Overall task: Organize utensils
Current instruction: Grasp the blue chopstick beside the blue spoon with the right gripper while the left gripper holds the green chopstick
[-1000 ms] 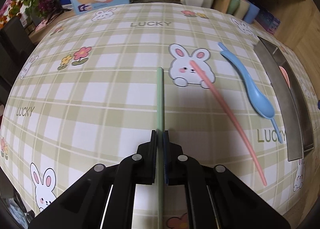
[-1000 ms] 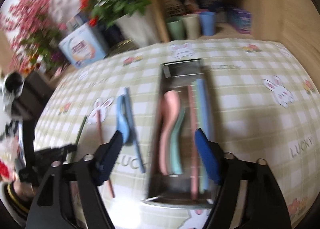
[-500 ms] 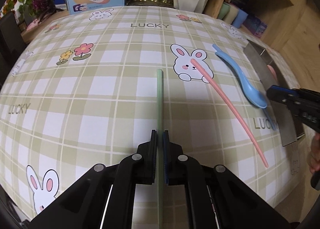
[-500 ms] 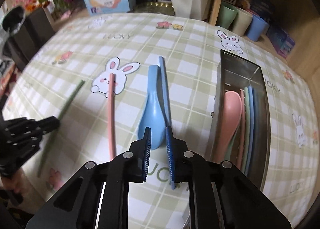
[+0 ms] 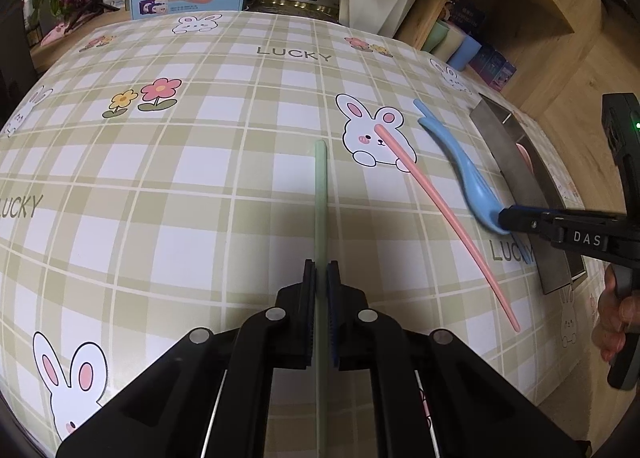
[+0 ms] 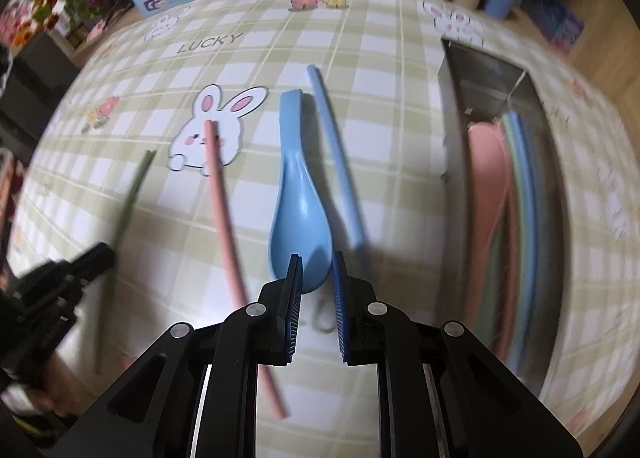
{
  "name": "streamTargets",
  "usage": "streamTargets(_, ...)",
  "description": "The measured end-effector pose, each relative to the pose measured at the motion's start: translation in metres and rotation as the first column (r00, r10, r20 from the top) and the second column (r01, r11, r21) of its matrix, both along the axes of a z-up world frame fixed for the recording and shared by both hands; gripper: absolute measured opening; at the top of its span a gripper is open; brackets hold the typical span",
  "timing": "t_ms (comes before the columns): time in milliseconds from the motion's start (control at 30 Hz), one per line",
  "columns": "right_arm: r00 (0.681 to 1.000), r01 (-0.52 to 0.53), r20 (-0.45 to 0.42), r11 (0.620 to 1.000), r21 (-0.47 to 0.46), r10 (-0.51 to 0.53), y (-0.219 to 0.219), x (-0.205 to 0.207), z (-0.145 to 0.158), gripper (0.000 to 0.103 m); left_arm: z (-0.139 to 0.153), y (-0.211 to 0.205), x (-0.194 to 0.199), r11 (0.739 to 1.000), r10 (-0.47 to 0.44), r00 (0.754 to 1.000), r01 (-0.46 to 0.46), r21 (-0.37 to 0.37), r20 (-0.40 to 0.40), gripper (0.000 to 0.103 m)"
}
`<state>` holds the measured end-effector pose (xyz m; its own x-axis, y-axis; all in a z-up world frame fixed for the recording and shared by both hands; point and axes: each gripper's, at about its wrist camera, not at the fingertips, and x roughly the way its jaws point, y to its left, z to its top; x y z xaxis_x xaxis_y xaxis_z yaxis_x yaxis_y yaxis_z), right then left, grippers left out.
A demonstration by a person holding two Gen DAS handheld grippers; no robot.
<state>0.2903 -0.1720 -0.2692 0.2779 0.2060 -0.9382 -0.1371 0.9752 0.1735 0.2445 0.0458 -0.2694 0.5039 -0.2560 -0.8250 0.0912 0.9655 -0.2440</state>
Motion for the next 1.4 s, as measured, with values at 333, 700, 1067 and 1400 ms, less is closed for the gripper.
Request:
streamTargets(333,0.991,0.068,-0.127,0.958,0.279,-0.033,0.04,0.007,-0.009,0.017,-0.001,0.007,-0.002,0.999,0.006,1.0,-0.006,-0.035,-0.003,0.007)
streamTargets(700,0.871,-0.418,0.056,0.797,-0.436,0.488,0.076,0.048,0.031,0.051,-0.001,0.008,-0.003,0.999,0.018,1.0,-0.019,-0.043,-0.005,0.007)
streamTargets(1067,0.56,-0.694,-0.189,0.332,-0.639,0.807,0.108,0.043,-0.005,0.051,-0.002,0.01,-0.003,0.998,0.023,1.0,-0.024,-0.061,-0.01,0.007)
streamTargets(1400,0.47,-0.797,-0.214,0.307,-0.521,0.857,0.148,0.046,-0.006,0.052,-0.002,0.014,-0.004,0.996,0.028,0.999,-0.029,-0.082,-0.016,0.007)
